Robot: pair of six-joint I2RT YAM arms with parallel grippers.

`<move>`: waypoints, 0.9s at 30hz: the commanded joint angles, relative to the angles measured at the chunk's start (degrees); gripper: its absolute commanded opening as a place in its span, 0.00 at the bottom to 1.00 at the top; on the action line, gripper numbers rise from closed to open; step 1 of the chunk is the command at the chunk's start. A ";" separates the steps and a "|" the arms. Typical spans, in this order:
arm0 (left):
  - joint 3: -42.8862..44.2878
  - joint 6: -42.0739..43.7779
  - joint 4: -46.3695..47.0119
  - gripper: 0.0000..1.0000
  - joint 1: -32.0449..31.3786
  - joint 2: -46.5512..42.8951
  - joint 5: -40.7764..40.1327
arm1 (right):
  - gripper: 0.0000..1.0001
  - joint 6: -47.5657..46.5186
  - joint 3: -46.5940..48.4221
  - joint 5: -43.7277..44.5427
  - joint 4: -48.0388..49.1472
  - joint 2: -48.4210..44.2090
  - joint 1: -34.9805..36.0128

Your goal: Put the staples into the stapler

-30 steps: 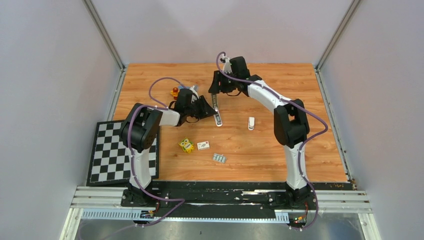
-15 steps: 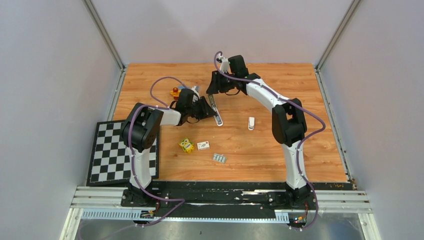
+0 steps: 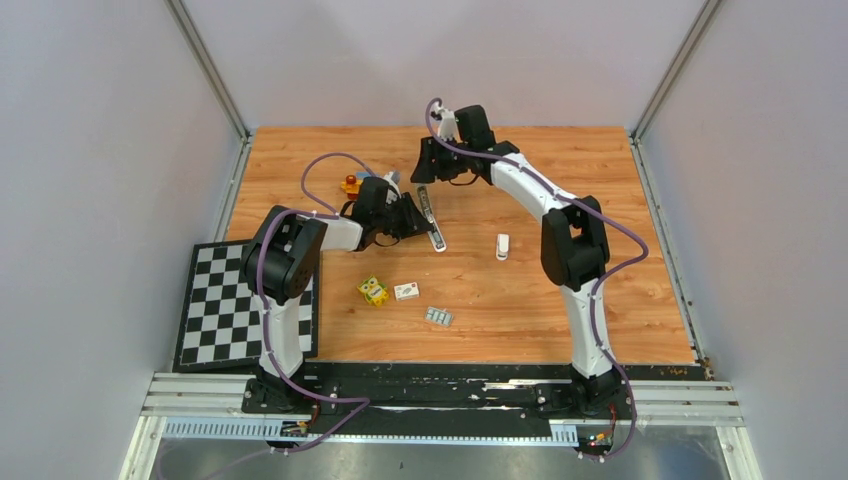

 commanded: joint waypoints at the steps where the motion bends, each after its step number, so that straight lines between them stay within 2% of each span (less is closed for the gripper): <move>1: 1.27 1.36 -1.12 0.36 -0.35 0.91 -1.02 | 0.54 -1.38 2.29 0.40 -1.60 2.71 -0.57; 9: 1.86 1.61 -1.77 0.36 -0.35 1.02 -1.16 | 0.45 -2.42 4.69 -0.29 -3.63 4.70 -0.64; 15: 2.70 2.19 -3.45 0.36 -0.36 1.34 -1.88 | 0.31 -3.91 2.10 -0.78 -5.29 2.70 -1.13; 27: 2.90 2.61 -4.66 0.36 -0.53 1.81 -2.84 | 0.31 -5.67 -8.82 -2.19 -5.60 -4.25 -0.78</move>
